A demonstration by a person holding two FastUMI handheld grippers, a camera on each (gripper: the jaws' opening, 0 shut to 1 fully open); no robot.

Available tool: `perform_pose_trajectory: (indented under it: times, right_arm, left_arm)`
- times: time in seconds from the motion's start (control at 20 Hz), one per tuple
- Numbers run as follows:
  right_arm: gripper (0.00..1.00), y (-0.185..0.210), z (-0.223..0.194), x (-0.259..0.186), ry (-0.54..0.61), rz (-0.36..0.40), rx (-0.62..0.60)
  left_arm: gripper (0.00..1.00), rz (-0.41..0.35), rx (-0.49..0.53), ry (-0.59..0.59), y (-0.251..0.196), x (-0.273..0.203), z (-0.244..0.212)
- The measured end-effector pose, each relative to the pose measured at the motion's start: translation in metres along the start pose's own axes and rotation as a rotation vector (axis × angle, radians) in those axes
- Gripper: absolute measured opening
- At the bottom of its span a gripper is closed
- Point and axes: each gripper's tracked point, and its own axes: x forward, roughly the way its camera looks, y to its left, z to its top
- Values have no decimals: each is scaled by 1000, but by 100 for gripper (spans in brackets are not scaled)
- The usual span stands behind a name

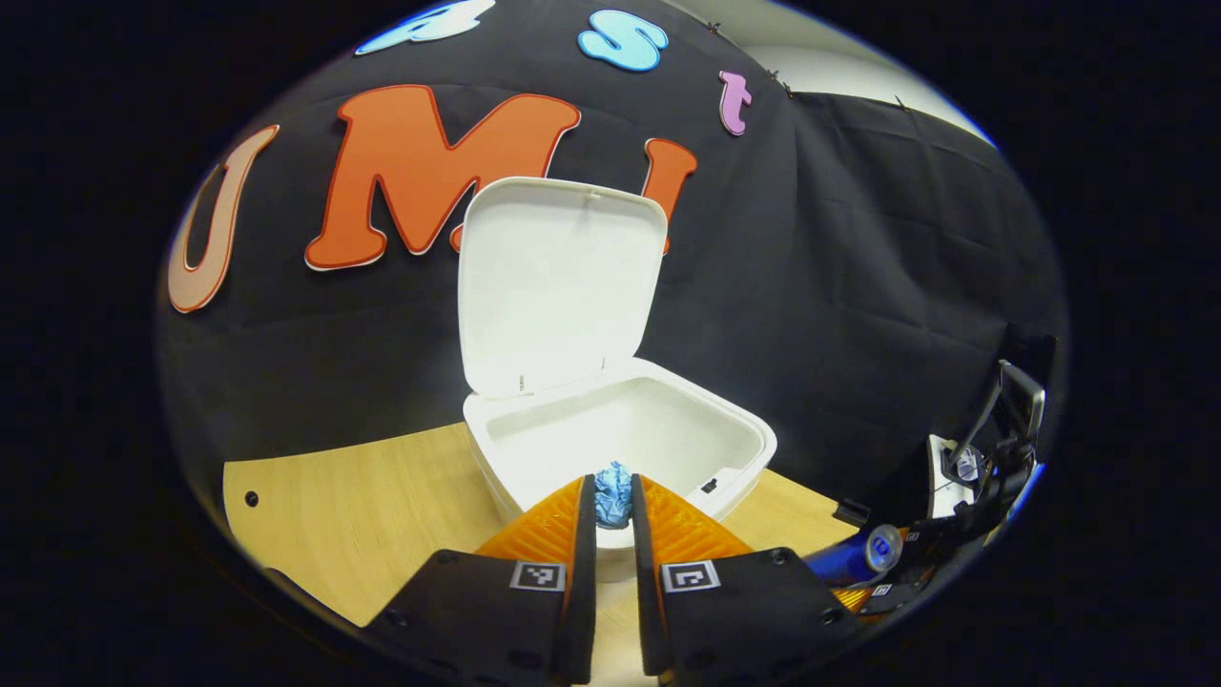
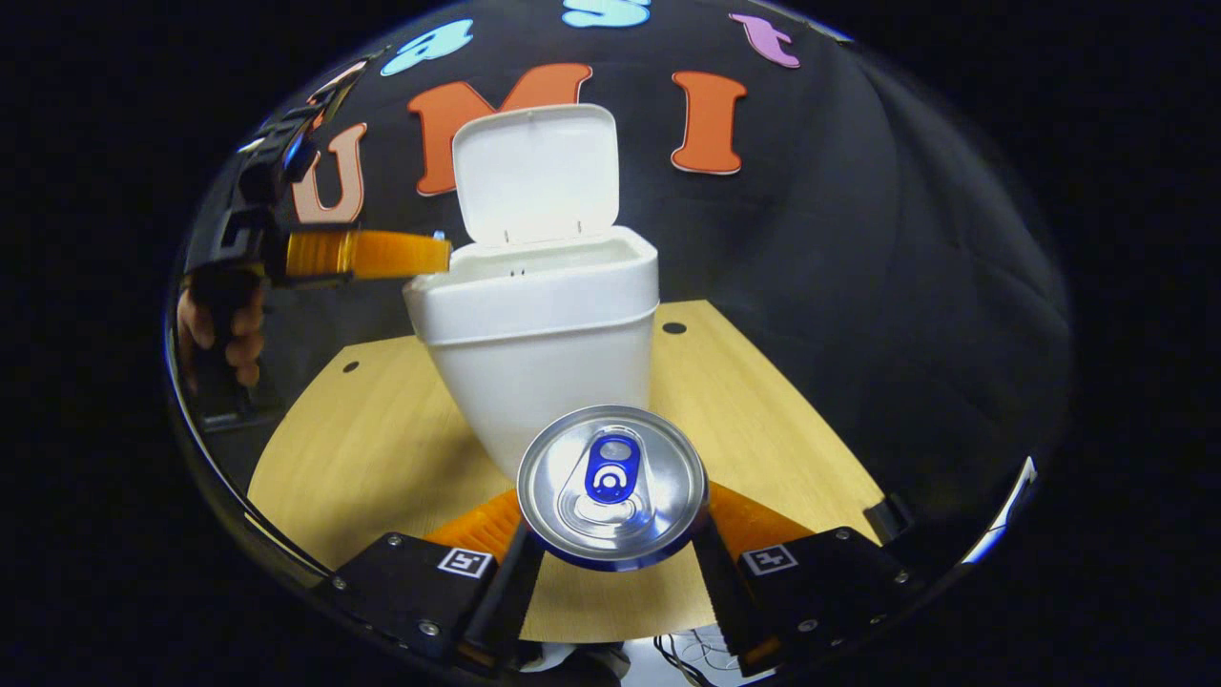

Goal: Press the lid of the desktop garbage bin to open it, pick up the crumpled paper on the desktop and throw it into the bin, then pick up the pop can on the desktop and drop it into the bin, and finally close the garbage bin lid.

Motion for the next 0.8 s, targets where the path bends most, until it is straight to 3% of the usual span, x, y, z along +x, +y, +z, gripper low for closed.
perform_pose_trajectory:
  times: [0.2, 0.25, 0.3, 0.4, 0.55, 0.65, 0.8]
  right_arm:
    - [80, -1, 69, -17, -137, 29, 25]
    - [80, -2, 85, -20, -167, 34, 23]
    - [75, -4, 100, -21, -195, 34, 17]
    - [80, -3, 122, -26, -235, 50, -3]
    - [80, 6, 146, -21, -270, 76, -35]
    - [80, 8, 151, -15, -267, 92, -59]
    - [80, 13, 164, -9, -273, 111, -93]
  left_arm:
    - [37, -21, 34, -19, -2, -3, 1]
    - [46, -18, 40, -23, -1, -5, 1]
    - [48, -20, 42, -25, 0, -6, 0]
    - [54, -20, 40, -30, 3, -10, 1]
    - [80, -13, 49, -56, 9, -21, 1]
    - [89, 12, 66, -73, 17, -29, 2]
    - [91, 49, 82, -101, 28, -42, 4]
